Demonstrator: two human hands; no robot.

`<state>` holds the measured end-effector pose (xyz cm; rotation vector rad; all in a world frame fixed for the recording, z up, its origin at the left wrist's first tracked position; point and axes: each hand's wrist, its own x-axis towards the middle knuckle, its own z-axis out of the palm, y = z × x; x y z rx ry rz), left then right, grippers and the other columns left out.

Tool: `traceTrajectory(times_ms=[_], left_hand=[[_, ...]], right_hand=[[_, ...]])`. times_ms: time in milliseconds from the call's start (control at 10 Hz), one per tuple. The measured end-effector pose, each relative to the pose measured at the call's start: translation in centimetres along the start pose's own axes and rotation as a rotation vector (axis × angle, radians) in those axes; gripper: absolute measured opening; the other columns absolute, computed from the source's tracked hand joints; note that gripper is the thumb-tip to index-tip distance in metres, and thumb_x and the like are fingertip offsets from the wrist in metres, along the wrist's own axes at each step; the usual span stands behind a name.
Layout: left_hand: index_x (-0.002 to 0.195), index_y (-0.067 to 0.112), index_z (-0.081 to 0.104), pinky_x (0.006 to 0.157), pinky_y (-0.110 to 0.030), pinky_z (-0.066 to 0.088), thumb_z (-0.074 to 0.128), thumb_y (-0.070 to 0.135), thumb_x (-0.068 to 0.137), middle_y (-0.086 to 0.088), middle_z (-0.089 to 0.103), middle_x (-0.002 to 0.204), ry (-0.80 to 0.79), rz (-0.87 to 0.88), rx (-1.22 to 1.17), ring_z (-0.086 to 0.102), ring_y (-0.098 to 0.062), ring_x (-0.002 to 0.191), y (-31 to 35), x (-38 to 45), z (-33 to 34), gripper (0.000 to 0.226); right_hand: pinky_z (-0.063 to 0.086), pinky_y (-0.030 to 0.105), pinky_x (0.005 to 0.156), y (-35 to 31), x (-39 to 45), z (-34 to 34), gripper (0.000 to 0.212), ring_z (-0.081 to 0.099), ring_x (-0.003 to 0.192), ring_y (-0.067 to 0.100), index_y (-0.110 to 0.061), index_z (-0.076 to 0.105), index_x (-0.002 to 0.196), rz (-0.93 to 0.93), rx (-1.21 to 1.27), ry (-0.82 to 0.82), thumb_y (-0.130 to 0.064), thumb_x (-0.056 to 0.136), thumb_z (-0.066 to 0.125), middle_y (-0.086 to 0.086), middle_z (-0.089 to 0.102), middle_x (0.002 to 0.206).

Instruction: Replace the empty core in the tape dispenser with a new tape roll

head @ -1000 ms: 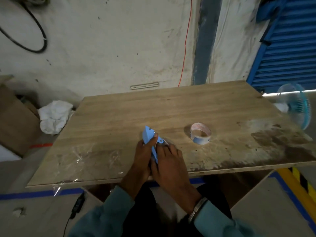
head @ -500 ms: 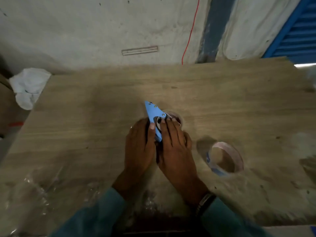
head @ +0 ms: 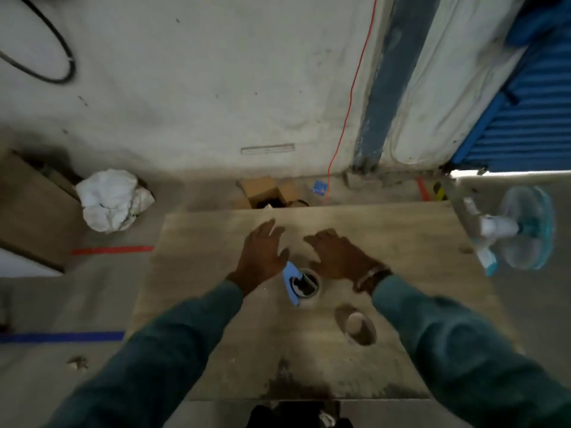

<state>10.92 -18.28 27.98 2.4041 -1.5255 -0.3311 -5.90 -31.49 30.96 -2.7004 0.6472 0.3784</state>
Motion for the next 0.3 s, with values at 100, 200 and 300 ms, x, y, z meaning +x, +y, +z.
traceTrajectory(times_ms=[100,200,300], left_hand=[[0.146,0.009,0.06,0.118,-0.058,0.04,0.05,0.05,0.093,-0.024,0.043,0.163,0.14,0.122,0.098,0.042,-0.045,0.151,2.9,3.9,-10.3,0.068],[0.151,0.011,0.053,0.125,-0.06,0.027,0.061,0.044,0.098,-0.02,0.026,0.173,0.295,0.227,0.206,0.027,-0.04,0.16,6.2,7.9,-21.1,0.063],[0.158,0.017,0.042,0.13,-0.056,0.012,0.062,0.048,0.099,-0.013,0.014,0.177,0.352,0.223,0.343,0.011,-0.033,0.165,8.2,9.5,-29.9,0.069]], right_hand=[[0.035,0.049,0.12,-0.6,0.3,-12.6,0.078,0.031,0.153,0.041,-0.008,0.029,0.164,-0.02,-0.124,0.103,-0.038,0.102,0.065,0.024,0.039,0.162],[0.033,0.057,0.121,-1.4,-0.1,-24.7,0.084,0.021,0.156,0.042,-0.008,0.025,0.165,0.056,-0.197,0.264,-0.044,0.1,0.065,0.024,0.031,0.166],[0.027,0.059,0.123,-2.5,-1.1,-32.8,0.089,0.011,0.161,0.039,-0.009,0.019,0.166,0.127,-0.293,0.379,-0.047,0.101,0.064,0.022,0.019,0.173]])
